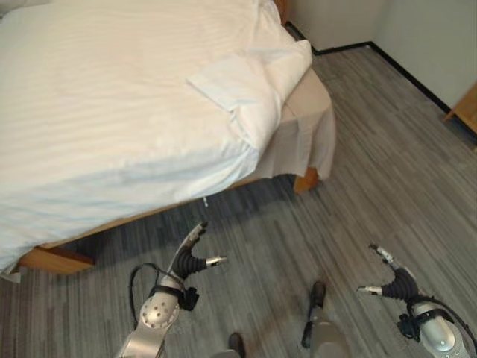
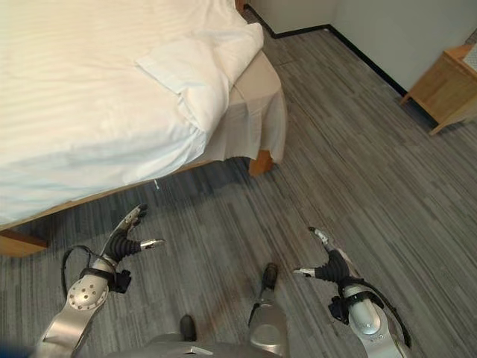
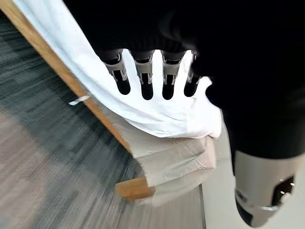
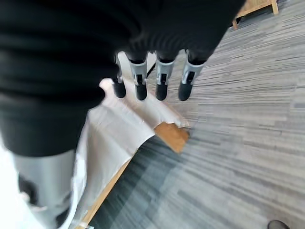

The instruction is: Making the bed.

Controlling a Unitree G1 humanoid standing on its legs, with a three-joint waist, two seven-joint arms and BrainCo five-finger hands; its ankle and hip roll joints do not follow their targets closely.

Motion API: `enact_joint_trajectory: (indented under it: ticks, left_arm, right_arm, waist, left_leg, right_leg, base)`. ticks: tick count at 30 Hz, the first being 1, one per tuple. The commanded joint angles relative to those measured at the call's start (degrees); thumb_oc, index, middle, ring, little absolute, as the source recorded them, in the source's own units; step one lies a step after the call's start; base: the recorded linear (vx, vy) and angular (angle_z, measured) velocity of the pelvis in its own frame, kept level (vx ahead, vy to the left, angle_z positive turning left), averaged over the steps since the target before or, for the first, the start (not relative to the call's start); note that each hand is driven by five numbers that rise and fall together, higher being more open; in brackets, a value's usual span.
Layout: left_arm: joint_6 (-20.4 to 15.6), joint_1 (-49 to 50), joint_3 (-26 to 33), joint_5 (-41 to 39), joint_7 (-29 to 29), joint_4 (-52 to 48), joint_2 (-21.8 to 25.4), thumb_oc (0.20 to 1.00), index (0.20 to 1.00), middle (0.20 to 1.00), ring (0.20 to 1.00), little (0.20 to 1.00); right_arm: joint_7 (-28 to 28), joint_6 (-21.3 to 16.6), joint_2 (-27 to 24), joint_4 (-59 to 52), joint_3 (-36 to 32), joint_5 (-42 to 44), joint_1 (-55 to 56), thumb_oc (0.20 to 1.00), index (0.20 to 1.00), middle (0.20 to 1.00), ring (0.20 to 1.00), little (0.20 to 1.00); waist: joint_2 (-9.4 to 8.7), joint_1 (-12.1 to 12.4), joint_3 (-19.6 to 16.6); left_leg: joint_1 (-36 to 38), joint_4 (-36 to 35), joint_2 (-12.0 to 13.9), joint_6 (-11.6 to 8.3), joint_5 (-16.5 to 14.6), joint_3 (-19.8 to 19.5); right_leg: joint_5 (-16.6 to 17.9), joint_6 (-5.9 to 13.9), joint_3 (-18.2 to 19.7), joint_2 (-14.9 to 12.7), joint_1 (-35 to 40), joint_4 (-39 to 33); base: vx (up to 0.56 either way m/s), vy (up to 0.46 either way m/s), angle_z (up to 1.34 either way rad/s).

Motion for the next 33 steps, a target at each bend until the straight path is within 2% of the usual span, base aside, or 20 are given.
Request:
enact_joint_trajectory:
  ticks: [1, 2, 3, 4, 6, 7, 8, 11, 12, 13, 15, 18, 19, 20, 21, 23, 26, 29, 31, 33]
  left_arm:
    - [-3.25, -2.87, -0.7, -3.34, -0.03, -2.49, -1.69, 1.0, 1.0, 1.0, 1.0, 1.0]
    - [-2.91, -2.67, -0.63, -4.66, 0.09, -2.98, -1.99, 1.0, 1.0, 1.0, 1.0, 1.0]
    - [-2.87, -2.7, -0.6, -4.69, 0.07, -3.02, -1.99, 1.0, 1.0, 1.0, 1.0, 1.0]
    - [-2.63, -3.32, -1.55, -5.84, -0.44, -3.67, -1.77, 1.0, 1.0, 1.0, 1.0, 1.0]
    - [-2.59, -3.21, -2.11, -5.84, -0.25, -4.55, -1.9, 1.0, 1.0, 1.0, 1.0, 1.0]
    - [-2.66, -3.64, -2.52, -5.21, 0.61, -4.58, -2.65, 1.0, 1.0, 1.0, 1.0, 1.0]
    - [-2.66, -3.66, -2.55, -5.19, 0.63, -4.56, -2.67, 1.0, 1.0, 1.0, 1.0, 1.0]
    - [-2.29, -2.68, -2.14, -4.47, 1.13, -4.82, -4.26, 1.0, 1.0, 1.0, 1.0, 1.0]
    - [-2.04, -2.47, -1.97, -4.06, 1.18, -4.55, -4.54, 1.0, 1.0, 1.0, 1.0, 1.0]
    - [-1.47, -2.23, -1.73, -3.2, 1.09, -3.98, -4.78, 1.0, 1.0, 1.0, 1.0, 1.0]
    - [-1.15, -1.88, -1.63, -2.63, 0.96, -3.83, -4.96, 1.0, 1.0, 1.0, 1.0, 1.0]
    - [-1.34, -0.56, -0.78, -2.75, 2.09, -3.44, -4.73, 1.0, 1.0, 1.0, 1.0, 1.0]
    - [-1.04, -0.58, -0.46, -2.75, 2.16, -3.38, -4.28, 1.0, 1.0, 1.0, 1.0, 1.0]
    - [-0.36, -0.75, -0.04, -2.58, 2.37, -3.73, -3.58, 1.0, 1.0, 1.0, 1.0, 1.0]
    - [0.17, -0.76, 0.57, -3.09, 2.85, -4.68, -2.67, 1.0, 1.0, 1.0, 1.0, 1.0]
    - [0.26, -1.64, 0.91, -3.82, 3.41, -4.78, -1.91, 1.0, 1.0, 1.0, 1.0, 1.0]
    - [0.4, -2.99, 1.83, -5.2, 3.98, -4.85, -1.45, 1.0, 1.0, 1.0, 1.0, 1.0]
    - [0.68, -3.51, 2.71, -7.25, 3.49, -4.86, -1.69, 1.0, 1.0, 1.0, 1.0, 1.0]
    - [0.59, -3.15, 3.15, -8.31, 3.13, -4.69, -2.16, 1.0, 1.0, 1.0, 1.0, 1.0]
    - [0.75, -2.69, 3.52, -8.5, 2.61, -4.87, -2.31, 1.0, 1.0, 1.0, 1.0, 1.0]
  right_arm:
    - [-1.31, -2.2, -4.38, -1.94, -2.96, 0.9, -3.53, 1.0, 1.0, 1.0, 1.0, 1.0]
    - [-1.93, -2.05, -5.59, -2.05, -2.88, 0.39, -4.37, 1.0, 1.0, 1.0, 1.0, 1.0]
    - [-1.95, -2.06, -5.6, -2.01, -2.87, 0.38, -4.44, 1.0, 1.0, 1.0, 1.0, 1.0]
    - [-2.37, -1.84, -7.09, -3.2, -3.08, 0.68, -5.02, 1.0, 1.0, 1.0, 1.0, 1.0]
    - [-2.83, -1.3, -7.45, -3.49, -3.19, 0.53, -5.47, 1.0, 1.0, 1.0, 1.0, 1.0]
    - [-3.5, -0.17, -6.98, -2.64, -3.45, -1.02, -5.76, 1.0, 1.0, 1.0, 1.0, 1.0]
    - [-3.53, -0.17, -6.98, -2.63, -3.45, -1.05, -5.76, 1.0, 1.0, 1.0, 1.0, 1.0]
    - [-4.47, 0.83, -5.1, -2.15, -4.41, -2.63, -4.58, 1.0, 1.0, 1.0, 1.0, 1.0]
    - [-4.04, 0.95, -4.33, -2.18, -4.62, -2.25, -4.23, 1.0, 1.0, 1.0, 1.0, 1.0]
    - [-3.62, 1.0, -3.79, -2.65, -4.91, -1.65, -3.76, 1.0, 1.0, 1.0, 1.0, 1.0]
    - [-3.6, 1.04, -4.15, -3.25, -5.0, -2.36, -4.0, 1.0, 1.0, 1.0, 1.0, 1.0]
    - [-4.8, 1.22, -4.13, -3.13, -5.02, -5.21, -6.34, 1.0, 1.0, 1.0, 1.0, 1.0]
    - [-5.21, 1.33, -4.0, -2.56, -5.05, -5.75, -7.05, 1.0, 1.0, 1.0, 1.0, 1.0]
    - [-5.66, 1.66, -4.04, -2.22, -4.89, -6.73, -8.41, 1.0, 1.0, 1.0, 1.0, 1.0]
    - [-6.51, 2.63, -4.94, -2.75, -5.52, -9.25, -10.06, 1.0, 1.0, 1.0, 1.0, 1.0]
    - [-7.43, 3.81, -5.76, -2.89, -6.95, -11.02, -11.53, 1.0, 1.0, 1.0, 1.0, 1.0]
    - [-8.84, 4.76, -6.19, -2.94, -8.41, -10.91, -13.83, 1.0, 1.0, 1.0, 1.0, 1.0]
    - [-9.16, 5.05, -6.51, -4.18, -8.64, -11.0, -15.47, 1.0, 1.0, 1.0, 1.0, 1.0]
    - [-8.5, 4.94, -4.36, -5.42, -8.18, -10.04, -14.36, 1.0, 1.0, 1.0, 1.0, 1.0]
    - [-7.89, 4.82, -3.57, -6.22, -8.24, -10.39, -12.65, 1.0, 1.0, 1.0, 1.0, 1.0]
  waist:
    - [3.3, 0.99, -0.41]
    - [3.08, 2.07, 0.43]
    - [3.27, 1.8, 0.43]
    - [2.33, 3.31, 2.65]
    - [1.59, 4.08, 3.99]
    - [1.72, 4.87, 4.22]
    - [1.63, 4.95, 4.16]
    - [2.08, 4.7, 2.44]
    - [2.26, 4.19, 1.77]
    - [2.68, 2.86, 0.53]
    - [2.62, 2.78, -0.17]
    - [1.19, 3.85, -2.26]
    - [0.71, 3.97, -2.24]
    - [0.27, 3.8, -1.84]
    - [-0.35, 3.39, -1.38]
    - [-0.53, 2.37, -0.87]
    - [-0.97, 2.41, -0.9]
    - [-1.98, 2.31, -1.23]
    - [-2.88, 1.48, -1.4]
    - [-3.24, 1.37, -1.62]
  left_leg:
    - [-3.29, 17.71, 6.68, -1.37, 11.36, 0.53]
    - [-6.31, 26.67, 7.21, -1.63, 16.75, -1.13]
    - [-6.87, 27.37, 7.53, -1.8, 16.53, -1.62]
    - [-13.35, 36.24, 7.46, -0.9, 18.4, -2.98]
    - [-16.4, 38.27, 8.48, -0.97, 17.62, -0.13]
    - [-20.3, 32.13, 6.33, -0.82, 14.34, 2.45]
    - [-20.17, 31.93, 6.19, -0.75, 14.34, 2.63]
    - [-19.98, 13.52, 2.49, -0.38, 12.87, 10.88]
    - [-19.26, 10.09, 2.0, 0.19, 13.39, 13.94]
    - [-17.88, 4.37, 2.71, 0.17, 17.45, 23.51]
    - [-16.25, 2.51, 2.21, 0.28, 17.81, 24.91]
    - [-13.15, -0.31, -1.12, 3.38, 14.57, 21.87]
    - [-12.14, -0.7, -1.35, 4.06, 13.46, 22.36]
    - [-11.13, -0.76, -1.68, 5.37, 11.66, 22.83]
    - [-9.54, -0.76, -2.01, 6.99, 9.62, 22.21]
    - [-8.86, -0.76, -1.98, 7.42, 8.72, 19.37]
    - [-8.16, -0.76, -1.8, 6.51, 7.99, 16.6]
    - [-8.13, -0.76, -0.87, 4.28, 7.93, 13.47]
    - [-8.8, -0.76, -0.12, 3.46, 8.63, 11.08]
    - [-8.73, -0.76, 0.01, 3.09, 8.44, 9.95]
  right_leg:
    - [0.25, 0.66, -0.34, 3.1, 1.74, -0.12]
    - [-1.48, -1.06, -0.98, 4.02, 3.63, -0.12]
    - [-1.55, -1.21, -1.3, 4.24, 3.62, -0.12]
    - [-4.26, -3.25, -1.32, 4.87, 6.31, -0.12]
    - [-6.3, -3.64, -0.95, 5.06, 7.94, -0.12]
    - [-7.15, -2.68, -0.72, 4.68, 8.95, -0.12]
    - [-7.17, -2.6, -0.62, 4.54, 8.9, -0.12]
    - [-9.27, -1.02, 0.0, 5.35, 11.58, -0.12]
    - [-9.91, -1.09, -0.37, 6.06, 12.53, -0.12]
    - [-10.78, -1.32, -2.47, 7.28, 14.19, -0.12]
    - [-11.43, -1.43, -2.95, 7.56, 15.57, -0.12]
    - [-9.85, 0.17, -4.99, 6.13, 18.27, 3.62]
    - [-7.91, 1.27, -5.59, 5.36, 16.95, 9.38]
    - [-5.67, 4.0, -5.45, 3.13, 12.62, 17.99]
    - [-0.28, 5.54, -5.07, -0.88, 7.15, 29.83]
    - [-0.01, 5.54, -2.41, -1.73, 2.27, 35.37]
    - [-1.38, 4.97, -1.75, -4.77, 1.26, 29.14]
    - [-3.27, 4.1, 0.37, -4.36, 3.15, 14.19]
    - [-1.96, 3.37, 7.76, -2.57, 3.87, 4.38]
    - [-0.64, 3.78, 9.97, -3.2, 4.18, 2.89]
  base:
    - [0.13, -0.335, -0.07]
    - [0.13, -0.334, -0.16]
    - [0.19, -0.441, -0.44]
    - [0.26, -0.375, -0.37]
    - [0.32, -0.306, -0.13]
    - [0.21, -0.074, -0.11]
    - [0.31, -0.031, -0.27]
    - [0.38, 0.029, -0.35]
    - [0.48, 0.003, 0.16]
    - [0.3, -0.002, 0.56]
    - [0.33, 0.012, 0.57]
    - [0.43, 0.089, 0.14]
    - [0.16, 0.106, 0.23]
    - [0.27, 0.086, 0.49]
    - [0.28, 0.059, 0.67]
    - [0.29, -0.012, 1.0]
    - [0.27, -0.092, 1.27]
    - [0.21, -0.22, 1.37]
    - [0.15, -0.29, 1.26]
    - [0.15, -0.23, 1.18]
